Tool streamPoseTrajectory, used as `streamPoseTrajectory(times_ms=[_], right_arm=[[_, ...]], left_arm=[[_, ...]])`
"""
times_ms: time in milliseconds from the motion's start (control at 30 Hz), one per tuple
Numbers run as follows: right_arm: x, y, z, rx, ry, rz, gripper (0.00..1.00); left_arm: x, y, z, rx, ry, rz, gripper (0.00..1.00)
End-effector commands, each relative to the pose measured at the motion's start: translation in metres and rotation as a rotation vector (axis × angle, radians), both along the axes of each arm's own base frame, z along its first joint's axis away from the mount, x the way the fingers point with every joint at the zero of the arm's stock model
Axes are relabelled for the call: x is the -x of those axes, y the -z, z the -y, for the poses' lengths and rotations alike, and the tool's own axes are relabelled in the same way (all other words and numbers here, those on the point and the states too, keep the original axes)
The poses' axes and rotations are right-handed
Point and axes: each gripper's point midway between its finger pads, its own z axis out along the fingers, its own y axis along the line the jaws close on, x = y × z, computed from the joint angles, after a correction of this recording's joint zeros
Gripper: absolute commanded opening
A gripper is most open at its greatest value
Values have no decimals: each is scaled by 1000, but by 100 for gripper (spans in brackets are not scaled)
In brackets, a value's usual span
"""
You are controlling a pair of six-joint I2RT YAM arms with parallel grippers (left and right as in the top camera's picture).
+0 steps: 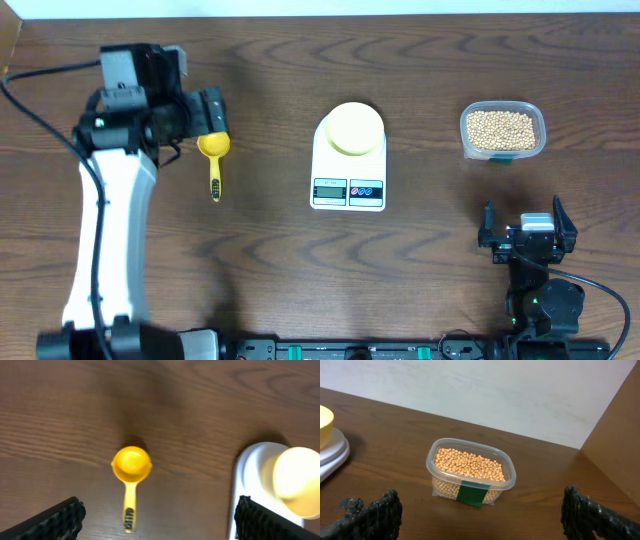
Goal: Scoop item into bowl and weigh 50g on scale
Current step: 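Reach the left gripper forward to the yellow scoop handle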
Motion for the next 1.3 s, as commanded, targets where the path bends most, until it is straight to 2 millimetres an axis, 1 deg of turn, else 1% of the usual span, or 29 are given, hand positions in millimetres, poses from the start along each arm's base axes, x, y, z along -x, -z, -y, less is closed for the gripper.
streamPoseTrajectory(times_ms=[0,100,167,200,233,300,333,433,500,533,600,733,933,1200,1267], right_arm=[[0,0,2,2,9,1,99],[0,0,2,2,10,1,99],[0,0,2,2,10,1,99],[0,0,2,2,10,1,99],[0,0,2,2,10,1,99],[0,0,2,2,10,1,99],[0,0,2,2,10,1,99],[0,0,2,2,10,1,99],[0,0,2,2,10,1,99],[0,0,2,2,10,1,99],[0,0,2,2,10,1,99],[0,0,2,2,10,1,99],[0,0,2,2,10,1,99],[0,0,2,2,10,1,99],[0,0,2,2,10,1,99]], left_arm=[[-10,23,-16,-4,43,-45,97],[-13,49,-29,-21,62,-105,97],[-16,66,-34,-21,86,-138,98],[-18,75,-35,-23,99,-153,97],[-19,80,-36,-26,109,-163,92],[-23,95,-36,-33,132,-183,85],[-26,105,-37,-33,142,-196,79],[-33,121,-38,-29,141,-211,63],[-37,132,-39,-28,141,-219,54],[-39,138,-40,-28,140,-224,51],[-42,147,-41,-28,140,-233,50],[-45,165,-52,-75,115,-262,50],[-53,189,-53,-69,118,-273,49],[-48,210,-51,-50,124,-319,33],[-48,210,-51,-50,124,-319,22]])
